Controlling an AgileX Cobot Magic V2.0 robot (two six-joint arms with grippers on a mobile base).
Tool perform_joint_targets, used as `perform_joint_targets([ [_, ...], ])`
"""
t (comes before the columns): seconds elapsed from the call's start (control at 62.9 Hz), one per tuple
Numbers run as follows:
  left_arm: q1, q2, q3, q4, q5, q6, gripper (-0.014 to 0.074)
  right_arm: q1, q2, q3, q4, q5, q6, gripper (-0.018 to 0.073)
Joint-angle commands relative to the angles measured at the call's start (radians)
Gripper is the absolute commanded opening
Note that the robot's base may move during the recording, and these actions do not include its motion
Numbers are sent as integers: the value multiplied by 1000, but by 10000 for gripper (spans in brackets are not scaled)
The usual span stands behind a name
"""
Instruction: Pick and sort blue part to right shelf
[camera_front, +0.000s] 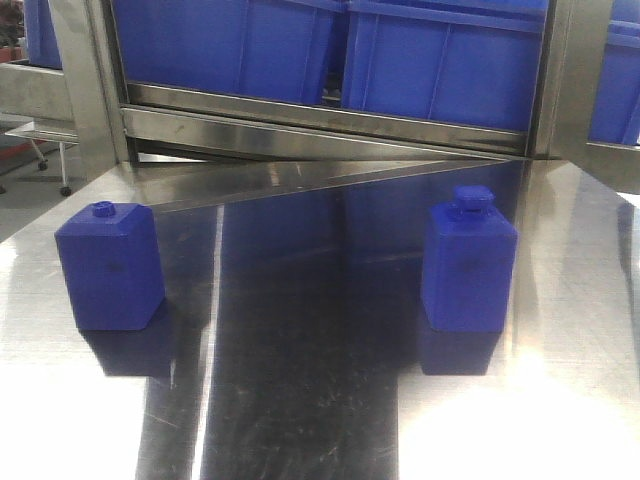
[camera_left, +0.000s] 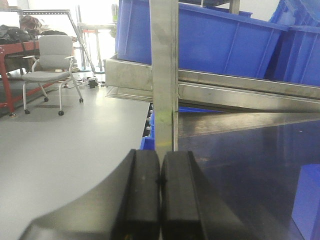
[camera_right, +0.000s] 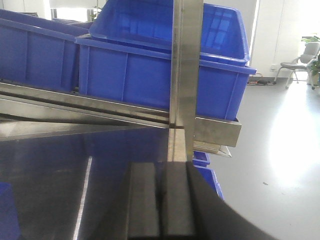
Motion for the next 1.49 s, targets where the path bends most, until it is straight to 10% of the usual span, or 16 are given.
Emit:
perform_joint_targets([
  [0.0, -4, -24, 25, -8, -77, -7, 133, 0, -22, -23, -6, -86, -6, 29],
  [0.731, -4, -24, 25, -8, -77, -7, 133, 110, 228, -322, -6, 314, 4, 29],
  [1.017, -4, -24, 25, -8, -77, -7, 133, 164, 516, -417, -104, 385, 235, 35],
  [1.303, -4, -24, 25, -8, -77, -7, 133, 164, 792, -567, -182, 503, 392, 613],
  [1.478, -4, -24, 25, -8, -77, -7, 133, 178, 938, -729, -182, 712, 456, 561],
])
